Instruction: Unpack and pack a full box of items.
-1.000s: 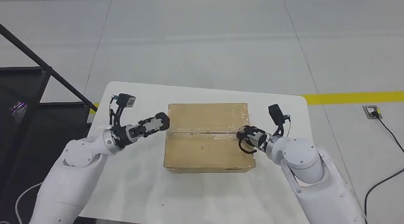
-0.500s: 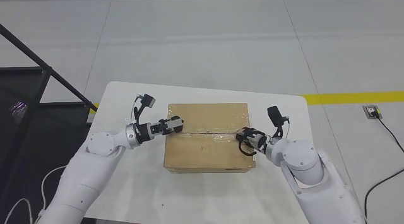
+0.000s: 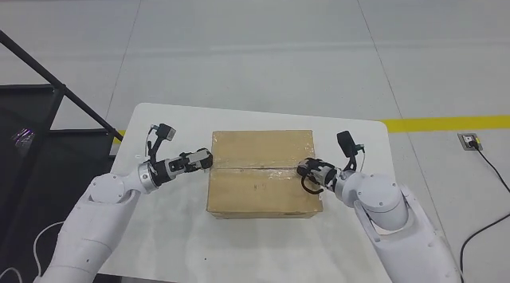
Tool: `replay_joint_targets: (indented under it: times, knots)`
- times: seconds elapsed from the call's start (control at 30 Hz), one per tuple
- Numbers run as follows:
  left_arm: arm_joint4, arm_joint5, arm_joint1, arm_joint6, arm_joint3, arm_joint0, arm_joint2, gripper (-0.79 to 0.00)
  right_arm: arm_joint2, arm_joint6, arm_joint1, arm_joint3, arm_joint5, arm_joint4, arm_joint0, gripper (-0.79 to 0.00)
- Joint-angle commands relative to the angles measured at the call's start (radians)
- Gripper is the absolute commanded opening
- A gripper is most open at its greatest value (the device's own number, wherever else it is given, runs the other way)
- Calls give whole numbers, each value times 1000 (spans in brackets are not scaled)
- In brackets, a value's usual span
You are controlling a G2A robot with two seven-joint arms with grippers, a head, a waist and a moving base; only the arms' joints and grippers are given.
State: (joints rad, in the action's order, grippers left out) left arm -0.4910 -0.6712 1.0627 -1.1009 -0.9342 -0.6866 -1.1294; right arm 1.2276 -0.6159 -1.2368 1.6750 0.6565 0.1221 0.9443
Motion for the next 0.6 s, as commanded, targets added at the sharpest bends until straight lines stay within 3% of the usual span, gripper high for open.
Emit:
replay_joint_targets:
  times: [0.0, 0.57]
  knots:
    - [-12, -7, -1, -15, -8, -11, -3, 0, -4, 0, 0, 1, 3, 1, -4, -785]
    - [7, -26, 7, -12, 31, -18, 16, 0, -20, -4, 1, 1, 29, -8, -13, -785]
